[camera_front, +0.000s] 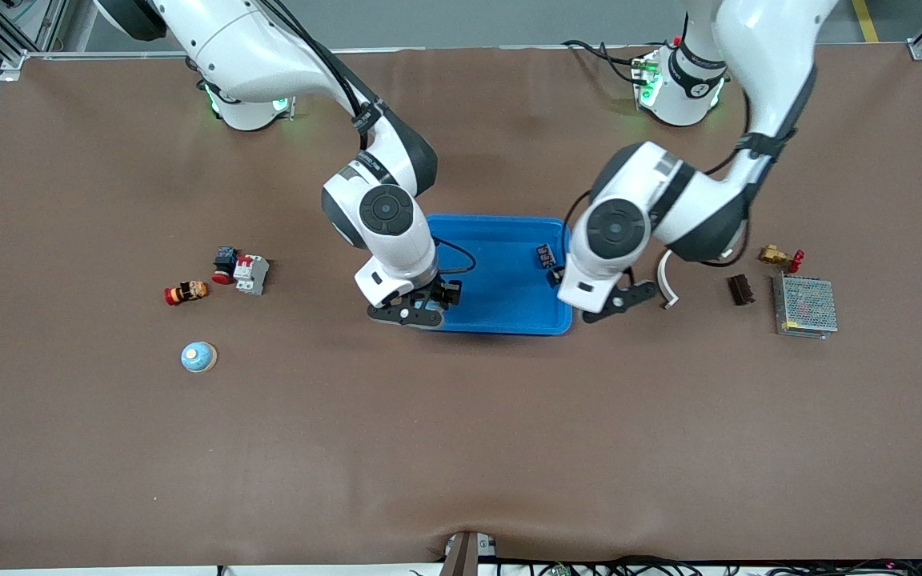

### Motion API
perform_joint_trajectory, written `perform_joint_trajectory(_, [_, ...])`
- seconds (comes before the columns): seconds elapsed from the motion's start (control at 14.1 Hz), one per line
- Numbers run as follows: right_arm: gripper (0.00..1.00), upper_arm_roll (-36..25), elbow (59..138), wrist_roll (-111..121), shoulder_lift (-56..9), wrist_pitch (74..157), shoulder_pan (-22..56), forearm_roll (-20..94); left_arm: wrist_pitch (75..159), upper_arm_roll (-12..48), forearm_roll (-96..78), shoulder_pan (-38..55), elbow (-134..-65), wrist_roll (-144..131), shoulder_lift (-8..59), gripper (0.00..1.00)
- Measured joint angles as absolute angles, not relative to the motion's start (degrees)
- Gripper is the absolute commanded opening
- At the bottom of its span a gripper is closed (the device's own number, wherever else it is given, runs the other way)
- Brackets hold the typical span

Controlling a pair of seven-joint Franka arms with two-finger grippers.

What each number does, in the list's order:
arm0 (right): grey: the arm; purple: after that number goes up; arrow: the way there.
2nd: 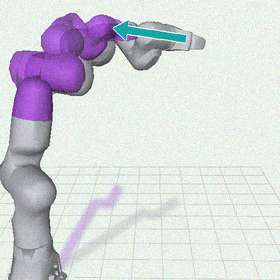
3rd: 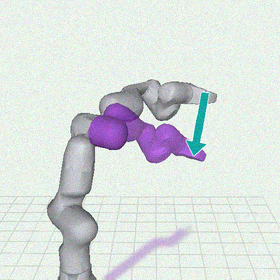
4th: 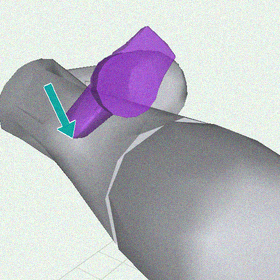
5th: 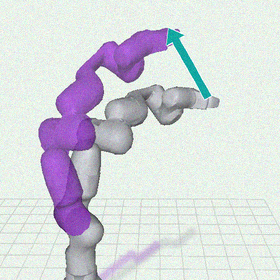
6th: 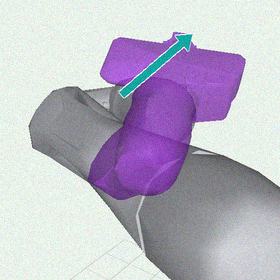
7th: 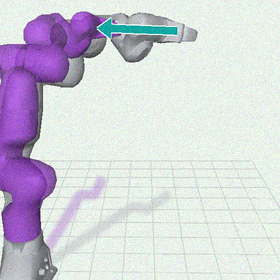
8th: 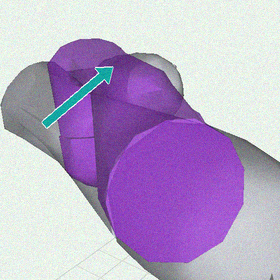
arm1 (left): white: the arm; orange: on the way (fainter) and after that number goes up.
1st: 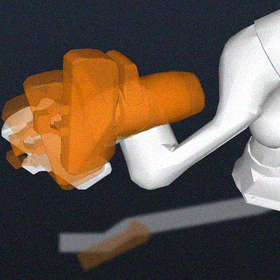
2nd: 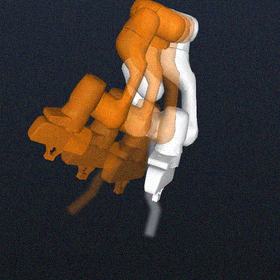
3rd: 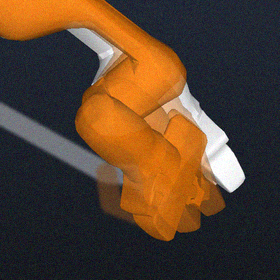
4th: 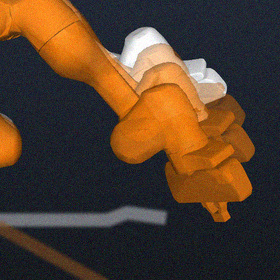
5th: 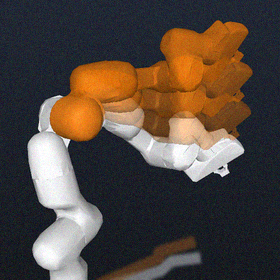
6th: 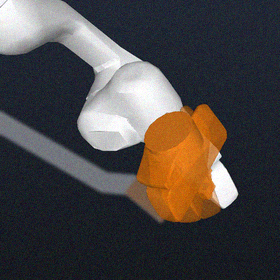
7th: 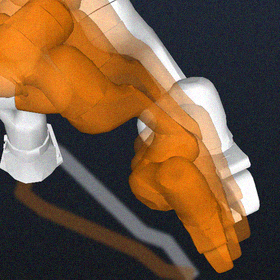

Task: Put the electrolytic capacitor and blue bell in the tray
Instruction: 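Release the capacitor in the tray while the right gripper carries the bell over, then lower the bell into the tray while the left gripper grasps the second capacitor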

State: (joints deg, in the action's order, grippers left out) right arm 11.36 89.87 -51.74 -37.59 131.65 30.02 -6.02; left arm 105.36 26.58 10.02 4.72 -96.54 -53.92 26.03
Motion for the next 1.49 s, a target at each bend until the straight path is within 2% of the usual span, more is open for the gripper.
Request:
perform_joint_trajectory(0.5, [0.43, 11.32, 91.05, -52.13, -39.16, 133.60, 30.74, -6.82, 106.03, 26.44, 12.12, -12.24, -99.42, -35.32, 25.43, 1.00])
perform_joint_trajectory(1.06, [0.43, 11.31, 91.28, -56.52, -41.91, 135.76, 31.96, -11.38, 121.17, 26.78, 18.01, -23.11, -113.21, -33.66, 24.12, 1.00])
perform_joint_trajectory(1.49, [0.44, 11.30, 91.28, -56.75, -42.77, 136.01, 32.83, -11.39, 130.99, 26.79, 22.66, -29.07, -121.90, -33.66, 23.23, 0.88])
